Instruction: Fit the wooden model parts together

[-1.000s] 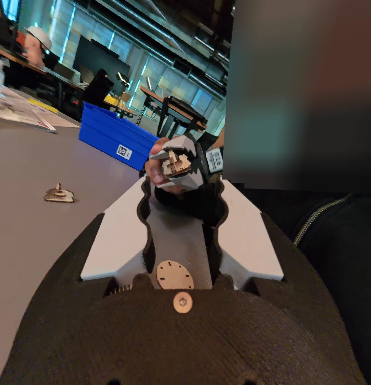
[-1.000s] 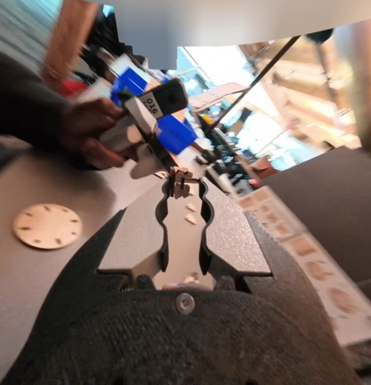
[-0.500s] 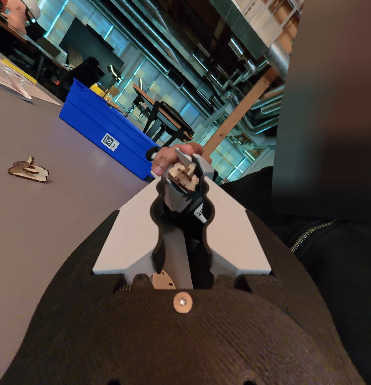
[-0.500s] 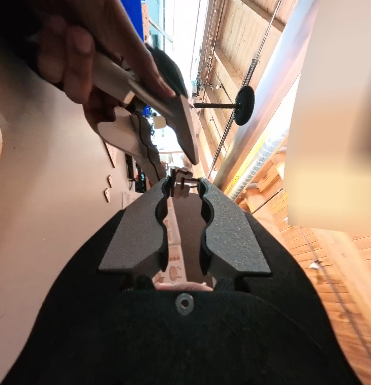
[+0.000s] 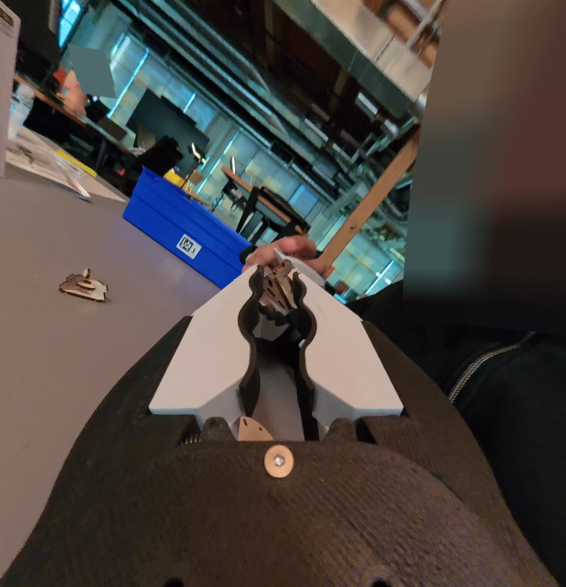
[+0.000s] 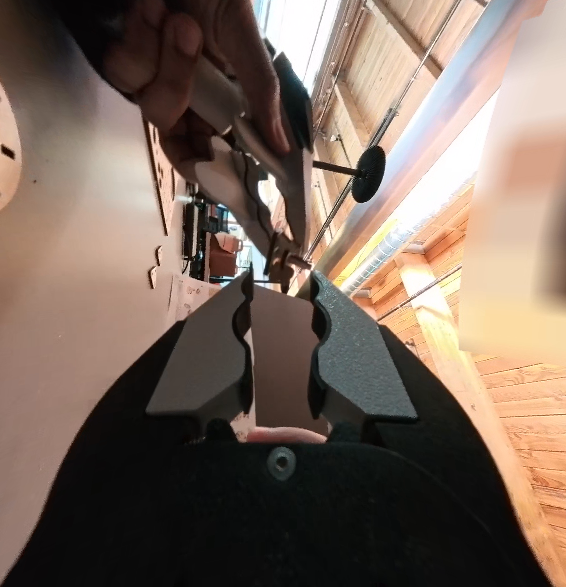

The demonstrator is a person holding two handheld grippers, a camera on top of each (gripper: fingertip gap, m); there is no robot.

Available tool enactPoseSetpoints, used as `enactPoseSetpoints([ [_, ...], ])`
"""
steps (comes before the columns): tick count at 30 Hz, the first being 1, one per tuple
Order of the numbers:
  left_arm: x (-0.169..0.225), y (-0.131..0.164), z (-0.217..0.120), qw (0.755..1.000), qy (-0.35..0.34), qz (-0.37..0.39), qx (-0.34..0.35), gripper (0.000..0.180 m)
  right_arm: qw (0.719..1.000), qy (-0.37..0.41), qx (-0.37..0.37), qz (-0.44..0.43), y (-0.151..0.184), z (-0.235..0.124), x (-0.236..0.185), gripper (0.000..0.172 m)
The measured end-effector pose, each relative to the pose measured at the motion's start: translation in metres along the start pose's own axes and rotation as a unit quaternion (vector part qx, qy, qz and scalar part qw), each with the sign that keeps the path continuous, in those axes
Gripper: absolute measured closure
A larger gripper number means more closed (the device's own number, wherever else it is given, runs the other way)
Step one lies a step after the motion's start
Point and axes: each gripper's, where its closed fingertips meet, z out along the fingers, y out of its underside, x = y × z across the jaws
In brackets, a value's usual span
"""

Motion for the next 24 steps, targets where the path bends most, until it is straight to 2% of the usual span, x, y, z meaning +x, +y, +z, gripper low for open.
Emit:
enactPoseSetpoints([
  [3,-0.001,-0.008,-0.006,0.999,0.019,-0.037,0.030,0.165,1.000,-0.005,-0.005,0.009,0.005,0.001,-0.002,0.143],
  [5,-0.002,-0.012,-0.009,0.999,0.014,-0.031,0.041,0.166,0.999,-0.012,-0.010,0.041,0.008,0.002,-0.004,0.143],
  [7,0.000,-0.014,-0.010,0.999,0.012,-0.016,0.045,0.166,0.985,-0.055,-0.023,0.161,0.017,0.004,-0.013,0.146],
  [8,0.002,-0.014,-0.010,0.999,0.012,-0.008,0.044,0.166,0.957,-0.105,-0.032,0.268,0.022,0.005,-0.025,0.148],
  [9,0.003,-0.014,-0.009,0.999,0.010,-0.001,0.041,0.166,0.903,-0.165,-0.038,0.395,0.022,0.005,-0.038,0.140],
  [11,0.004,-0.013,-0.008,0.999,0.003,0.018,0.035,0.165,0.740,-0.264,-0.011,0.619,0.010,0.001,-0.042,0.104],
  [12,0.006,-0.012,-0.007,0.999,0.000,0.031,0.033,0.167,0.652,-0.285,0.021,0.702,0.004,0.000,-0.030,0.098],
  [14,0.010,-0.010,-0.005,0.998,-0.003,0.056,0.023,0.166,0.489,-0.274,0.096,0.823,0.006,-0.001,0.002,0.100],
  [15,0.012,-0.008,-0.003,0.998,-0.001,0.068,0.016,0.166,0.421,-0.265,0.128,0.858,0.011,-0.002,0.015,0.107],
  [16,0.014,-0.006,-0.001,0.997,0.000,0.080,0.007,0.166,0.365,-0.263,0.153,0.880,0.014,-0.004,0.023,0.111],
  [17,0.017,-0.003,0.001,0.996,0.003,0.089,-0.002,0.166,0.320,-0.267,0.168,0.893,0.015,-0.006,0.026,0.113],
  [18,0.020,0.000,0.003,0.995,0.007,0.098,-0.011,0.166,0.288,-0.275,0.175,0.901,0.013,-0.007,0.025,0.111],
  [19,0.022,0.004,0.006,0.994,0.011,0.106,-0.021,0.166,0.268,-0.284,0.178,0.903,0.009,-0.007,0.023,0.107],
  [20,0.024,0.007,0.007,0.993,0.012,0.115,-0.029,0.166,0.259,-0.296,0.178,0.902,0.003,-0.007,0.020,0.102],
  [24,0.028,0.015,0.012,0.988,0.015,0.142,-0.052,0.167,0.251,-0.337,0.199,0.886,-0.024,-0.011,0.019,0.107],
])
